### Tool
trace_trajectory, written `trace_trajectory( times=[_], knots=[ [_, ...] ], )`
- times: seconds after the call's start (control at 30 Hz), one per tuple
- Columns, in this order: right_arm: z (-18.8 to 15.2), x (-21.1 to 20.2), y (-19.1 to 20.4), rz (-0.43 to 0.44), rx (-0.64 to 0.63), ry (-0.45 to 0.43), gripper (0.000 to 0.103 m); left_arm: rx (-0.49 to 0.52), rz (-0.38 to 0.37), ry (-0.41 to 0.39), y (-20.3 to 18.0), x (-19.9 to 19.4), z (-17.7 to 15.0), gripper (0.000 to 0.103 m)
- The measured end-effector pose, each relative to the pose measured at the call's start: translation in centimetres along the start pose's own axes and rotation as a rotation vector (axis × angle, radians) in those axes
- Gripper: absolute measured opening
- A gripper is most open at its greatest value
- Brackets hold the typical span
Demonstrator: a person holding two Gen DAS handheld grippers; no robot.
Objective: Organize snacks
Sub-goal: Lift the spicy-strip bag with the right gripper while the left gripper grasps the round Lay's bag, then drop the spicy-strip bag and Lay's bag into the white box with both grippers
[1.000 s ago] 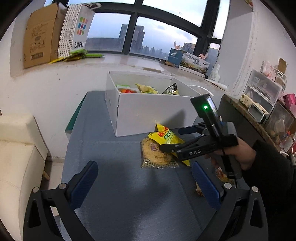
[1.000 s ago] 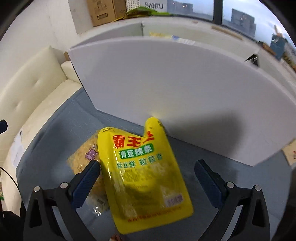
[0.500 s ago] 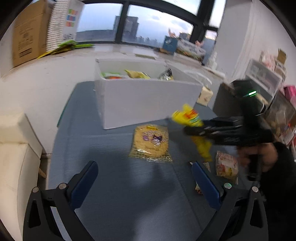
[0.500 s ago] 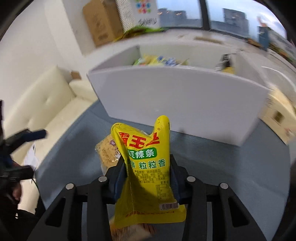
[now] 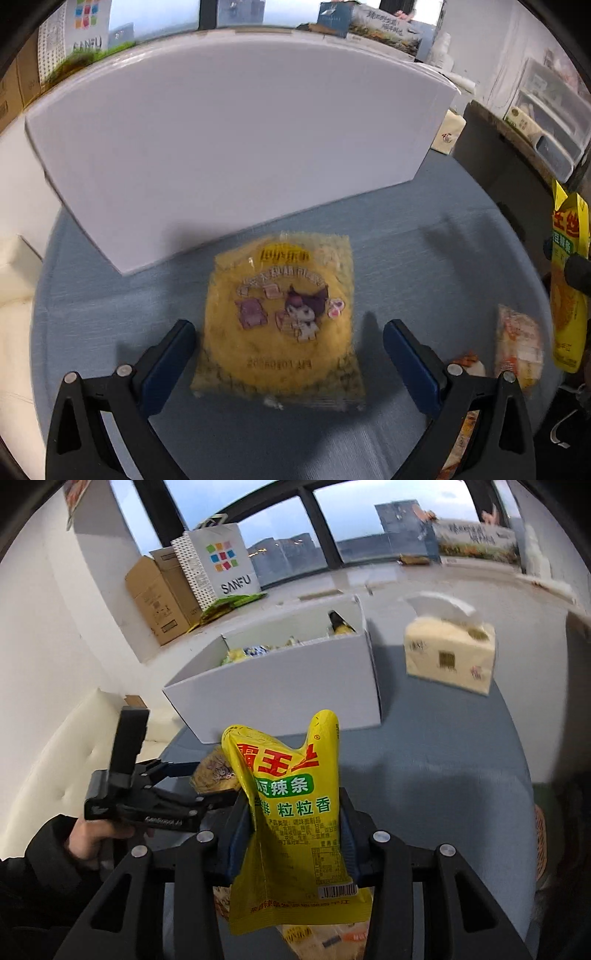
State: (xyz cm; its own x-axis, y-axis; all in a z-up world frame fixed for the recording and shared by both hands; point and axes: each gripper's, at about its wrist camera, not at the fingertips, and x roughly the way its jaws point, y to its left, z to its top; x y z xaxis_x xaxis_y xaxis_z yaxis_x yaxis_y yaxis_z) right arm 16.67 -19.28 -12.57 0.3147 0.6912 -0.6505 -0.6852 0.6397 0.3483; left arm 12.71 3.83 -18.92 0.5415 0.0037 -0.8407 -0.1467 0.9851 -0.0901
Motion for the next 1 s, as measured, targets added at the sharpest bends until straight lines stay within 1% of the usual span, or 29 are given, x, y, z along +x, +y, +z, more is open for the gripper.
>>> trace_trajectory(
  times=[0.03,0.07,0.1,0.17,0.2,0.23,0.27,0.3,0.37,0.43,0.5,0.57,0.63,0.73,0.77,0.8,0.87,0.93,1.0],
  knots=[
    [0.1,0.1,-0.1,-0.001,0.006,0.005,0.046,0.008,0.015,0.012,-0.1,0.2,0.0,0.099],
    [0.0,0.2,-0.3,-0.001,0.013,0.009,0.046,0.025,0.040,-0.001,-0.2,0.0,-0.2,0.083],
    [0.0,0.2,-0.4,0.000,0.021,0.007,0.046,0.037,0.053,-0.014,-0.2,-0.2,-0.2,0.078],
    [-0.1,0.2,-0.4,0.010,0.027,0.006,0.046,0.004,-0.023,-0.027,0.5,-1.0,-0.4,0.077],
    [-0.2,0.2,-0.3,0.008,0.024,0.006,0.046,-0.015,-0.045,-0.043,0.9,-1.6,-0.5,0.077],
    [-0.3,0.2,-0.3,0.010,0.019,0.009,0.046,-0.027,-0.050,-0.066,1.2,-2.4,-0.7,0.077],
    [-0.4,0.2,-0.2,0.010,0.016,0.005,0.046,-0.030,-0.055,-0.091,1.5,-3.2,-0.9,0.077],
    [-0.3,0.1,-0.1,0.012,0.020,-0.001,0.046,-0.033,-0.074,-0.129,1.7,-4.4,-1.1,0.077],
    [-0.1,0.2,-0.3,0.032,0.043,-0.010,0.046,-0.041,-0.131,-0.204,2.1,-7.3,-1.2,0.077],
    [0.5,0.2,-0.2,0.054,0.063,-0.022,0.046,-0.034,-0.116,-0.260,2.2,-9.6,-1.0,0.077],
    [1.6,-0.1,0.3,0.059,0.061,-0.044,0.046,-0.037,-0.121,-0.315,2.4,-11.8,-0.4,0.077],
    [2.9,-0.5,0.8,0.066,0.048,-0.068,0.046,-0.039,-0.120,-0.374,2.9,-14.1,0.8,0.077],
    [5.0,-0.7,1.4,0.076,0.039,-0.099,0.047,-0.039,-0.130,-0.428,3.3,-15.6,2.8,0.077],
    [8.8,-0.7,2.2,0.078,0.010,-0.144,0.048,-0.018,-0.105,-0.471,4.0,-16.3,6.2,0.077],
    [10.0,-0.5,2.3,0.072,0.003,-0.160,0.050,-0.010,-0.091,-0.482,4.1,-16.2,7.4,0.077],
    [11.6,-0.2,2.4,0.071,-0.004,-0.171,0.050,-0.014,-0.082,-0.487,4.4,-16.2,8.4,0.077],
    [13.6,0.3,2.3,0.072,0.007,-0.194,0.050,-0.025,-0.082,-0.495,5.0,-15.8,10.5,0.077],
    [15.9,1.3,1.9,0.084,0.028,-0.206,0.050,-0.035,-0.084,-0.488,5.6,-15.3,12.4,0.077],
    [17.7,2.6,1.6,0.057,0.030,-0.200,0.050,-0.053,-0.084,-0.472,6.5,-14.2,14.1,0.077]
  ],
)
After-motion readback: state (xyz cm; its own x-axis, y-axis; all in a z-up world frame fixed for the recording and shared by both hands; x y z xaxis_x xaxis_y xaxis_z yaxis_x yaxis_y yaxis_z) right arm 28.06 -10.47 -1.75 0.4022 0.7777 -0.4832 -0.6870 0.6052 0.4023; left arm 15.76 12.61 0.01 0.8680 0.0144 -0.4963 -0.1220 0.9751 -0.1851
